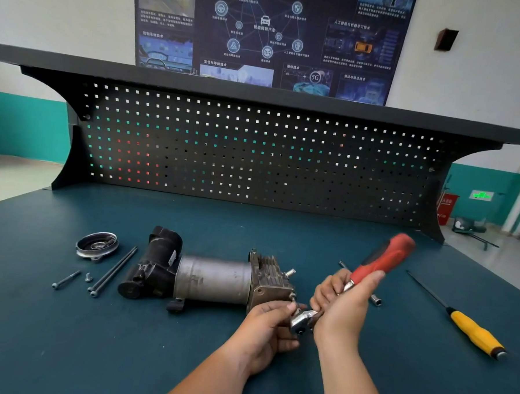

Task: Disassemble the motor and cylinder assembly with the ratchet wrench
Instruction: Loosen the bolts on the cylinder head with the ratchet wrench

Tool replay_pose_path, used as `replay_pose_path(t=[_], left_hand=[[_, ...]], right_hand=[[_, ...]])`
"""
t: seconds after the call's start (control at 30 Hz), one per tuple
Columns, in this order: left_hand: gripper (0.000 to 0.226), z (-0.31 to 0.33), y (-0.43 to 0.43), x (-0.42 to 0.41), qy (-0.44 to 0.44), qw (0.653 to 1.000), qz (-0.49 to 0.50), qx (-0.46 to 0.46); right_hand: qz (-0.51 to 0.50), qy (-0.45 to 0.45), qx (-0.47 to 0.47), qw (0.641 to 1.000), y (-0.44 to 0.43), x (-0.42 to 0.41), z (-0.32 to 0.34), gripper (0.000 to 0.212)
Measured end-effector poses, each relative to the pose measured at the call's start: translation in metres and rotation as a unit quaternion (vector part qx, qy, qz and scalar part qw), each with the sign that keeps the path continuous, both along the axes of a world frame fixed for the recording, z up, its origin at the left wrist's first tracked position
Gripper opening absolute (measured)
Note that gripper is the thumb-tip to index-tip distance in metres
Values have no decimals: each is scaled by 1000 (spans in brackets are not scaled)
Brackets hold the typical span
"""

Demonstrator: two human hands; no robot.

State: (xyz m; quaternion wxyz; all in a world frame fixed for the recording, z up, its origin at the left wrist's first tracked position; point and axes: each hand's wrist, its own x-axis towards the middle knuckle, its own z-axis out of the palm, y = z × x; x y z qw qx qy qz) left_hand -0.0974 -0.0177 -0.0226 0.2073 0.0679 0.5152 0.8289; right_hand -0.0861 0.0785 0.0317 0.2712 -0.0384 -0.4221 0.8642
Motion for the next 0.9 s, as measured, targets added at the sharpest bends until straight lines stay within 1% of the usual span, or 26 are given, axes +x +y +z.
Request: replay_pose_path(t=[0.07,0.13,0.2,0.27,0.37,0.43,0.5,0.57,0.7,0.8,0.9], left_hand=[[35,1,-1,0,2,1000,0,-2],[24,2,-2,2,-1,1000,8,1],[13,2,-4,3,1,1000,23,4],[13,0,-3,4,7,999,35,1],[11,-2,-2,5,9,999,47,-10],[8,-2,-2,4,7,999,50,-20],[9,-2,-2,5,9,998,46,-30],[12,-1,-2,7,14,999,37,-30],[13,2,-3,8,17,999,37,-21],[13,2,-3,8,12,999,35,-12],[12,0,-3,7,8,1000,27,-4]], right_hand=[[15,11,78,997,-5,1,5,59],[32,12,155,987,-10,1,8,55],[50,17,198,979,-13,1,10,50],[62,24,213,975,-13,1,11,48],[65,21,201,977,-9,3,9,52],[61,15,173,983,-6,4,6,58],[55,21,129,990,-3,5,3,61],[48,33,100,993,-1,5,0,62],[53,49,85,994,-1,5,-2,62],[55,50,69,995,7,5,-1,54],[36,56,84,994,23,8,10,28]])
